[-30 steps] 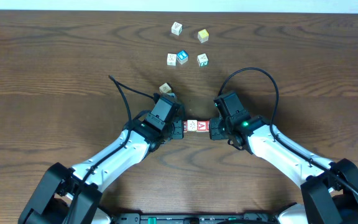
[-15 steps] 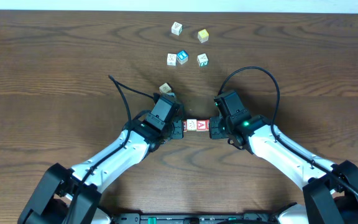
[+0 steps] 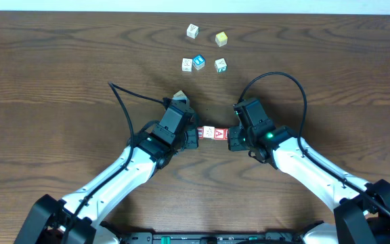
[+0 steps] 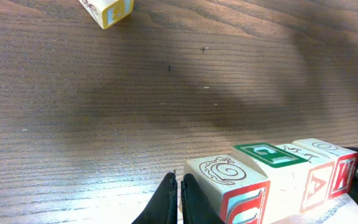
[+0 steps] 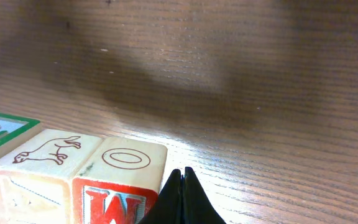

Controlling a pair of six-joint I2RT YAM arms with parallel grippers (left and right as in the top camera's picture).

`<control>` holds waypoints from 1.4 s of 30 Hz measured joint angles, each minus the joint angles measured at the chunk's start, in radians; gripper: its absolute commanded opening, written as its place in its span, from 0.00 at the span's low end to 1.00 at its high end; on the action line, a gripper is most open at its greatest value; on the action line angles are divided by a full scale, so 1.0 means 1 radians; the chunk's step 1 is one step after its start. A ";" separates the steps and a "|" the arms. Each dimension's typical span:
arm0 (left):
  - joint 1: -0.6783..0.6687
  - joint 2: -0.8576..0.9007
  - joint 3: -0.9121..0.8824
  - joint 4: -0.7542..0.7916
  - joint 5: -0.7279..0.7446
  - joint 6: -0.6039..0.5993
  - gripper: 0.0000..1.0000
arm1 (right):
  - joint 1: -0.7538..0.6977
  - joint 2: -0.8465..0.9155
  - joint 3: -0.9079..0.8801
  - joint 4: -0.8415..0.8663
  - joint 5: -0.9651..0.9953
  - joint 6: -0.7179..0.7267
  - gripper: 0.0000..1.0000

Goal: Lift 4 blocks

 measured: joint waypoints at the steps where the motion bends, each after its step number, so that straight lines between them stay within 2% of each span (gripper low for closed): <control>1: 0.000 0.000 0.000 -0.003 0.000 0.000 0.07 | 0.000 -0.003 0.001 0.000 0.000 0.000 0.01; 42: 0.000 0.000 0.000 -0.003 -0.013 -0.002 0.07 | 0.000 -0.029 0.040 -0.007 0.011 -0.001 0.01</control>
